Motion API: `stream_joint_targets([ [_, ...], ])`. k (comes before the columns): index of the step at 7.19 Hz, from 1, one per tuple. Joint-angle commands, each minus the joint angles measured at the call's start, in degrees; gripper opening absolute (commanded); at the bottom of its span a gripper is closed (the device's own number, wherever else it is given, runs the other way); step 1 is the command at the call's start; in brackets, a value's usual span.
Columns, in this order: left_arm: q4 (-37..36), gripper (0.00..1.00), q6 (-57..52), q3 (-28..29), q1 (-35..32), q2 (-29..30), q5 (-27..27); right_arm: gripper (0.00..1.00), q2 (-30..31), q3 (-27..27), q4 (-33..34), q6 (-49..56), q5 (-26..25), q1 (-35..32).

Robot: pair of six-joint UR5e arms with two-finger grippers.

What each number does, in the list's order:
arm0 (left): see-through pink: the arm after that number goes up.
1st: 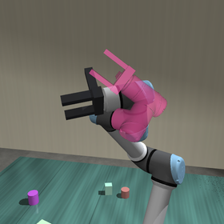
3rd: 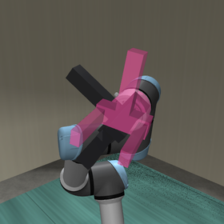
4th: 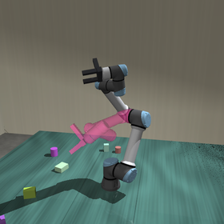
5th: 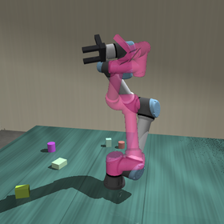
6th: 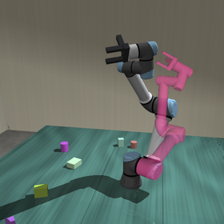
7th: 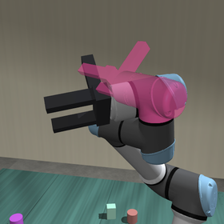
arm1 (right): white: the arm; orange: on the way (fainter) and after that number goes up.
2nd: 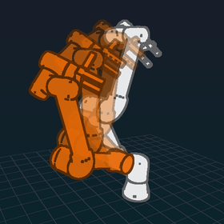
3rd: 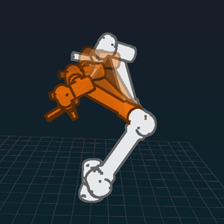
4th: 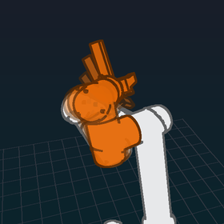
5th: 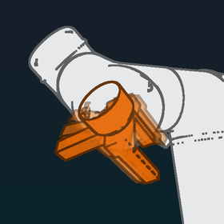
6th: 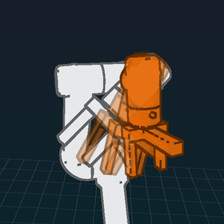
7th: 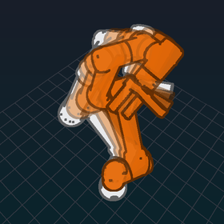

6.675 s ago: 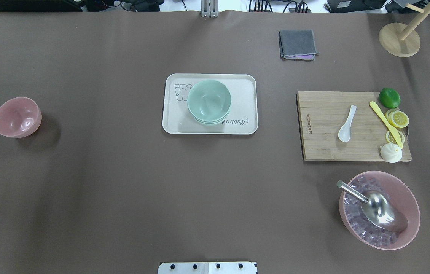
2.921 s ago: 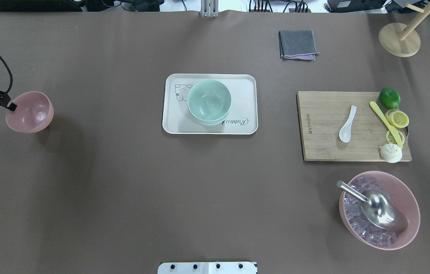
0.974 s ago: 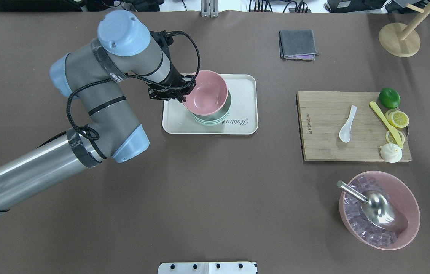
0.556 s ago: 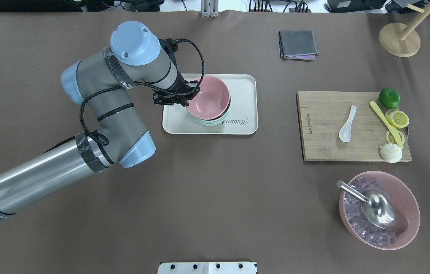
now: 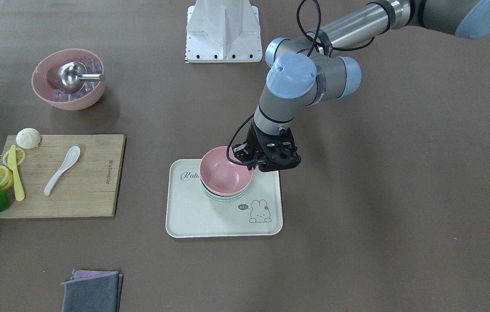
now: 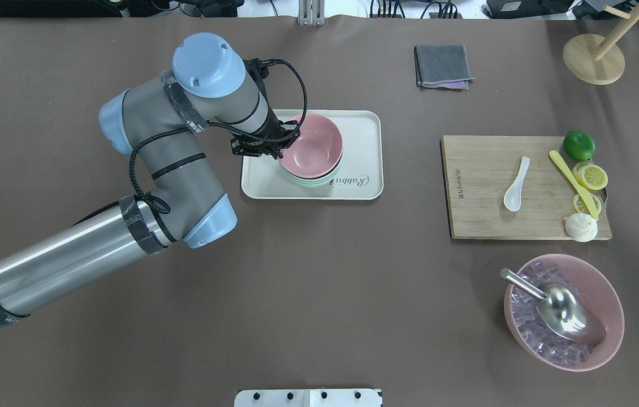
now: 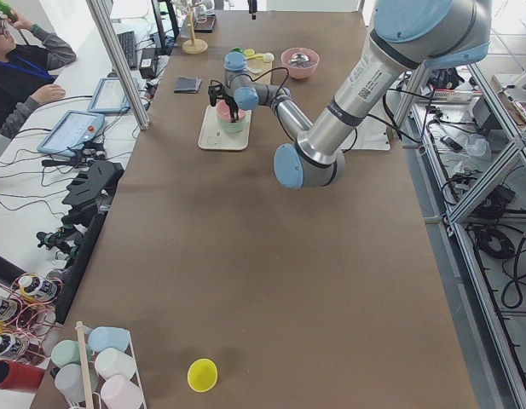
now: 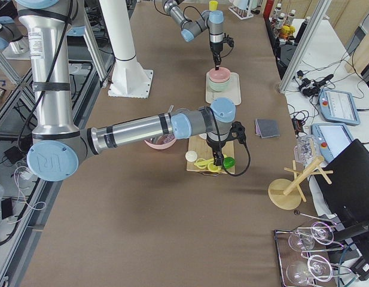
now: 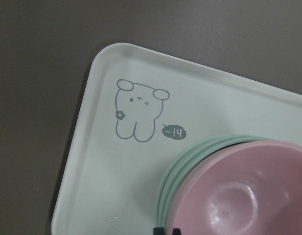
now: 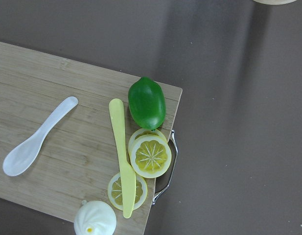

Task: Stack pink bowl on green and place spoon
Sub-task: 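Lower the pink bowl into the green bowl and open the left gripper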

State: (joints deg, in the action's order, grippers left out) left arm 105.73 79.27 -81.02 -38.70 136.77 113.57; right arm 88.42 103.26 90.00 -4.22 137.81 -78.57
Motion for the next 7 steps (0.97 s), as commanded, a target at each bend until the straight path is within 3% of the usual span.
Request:
stream_joint_targets([
  [1,0.0,0.0,0.0,0.25,0.02,0.17,-0.01,1.0,-0.09,-0.17,0.0,0.09,0.0,0.0],
  [5,0.35,0.0,0.0,0.6,0.64,0.69,-2.47,1.0,-0.35,-0.52,0.0,0.09,0.0,0.0],
  [6,0.35,0.1,-0.08,0.69,0.55,0.69,-2.47,1.0,-0.35,-0.52,0.0,0.09,0.0,0.0],
  [7,0.44,0.74,-0.61,0.6,0.55,0.69,-2.47,1.0,-0.35,-0.52,0.0,0.09,0.0,0.0],
])
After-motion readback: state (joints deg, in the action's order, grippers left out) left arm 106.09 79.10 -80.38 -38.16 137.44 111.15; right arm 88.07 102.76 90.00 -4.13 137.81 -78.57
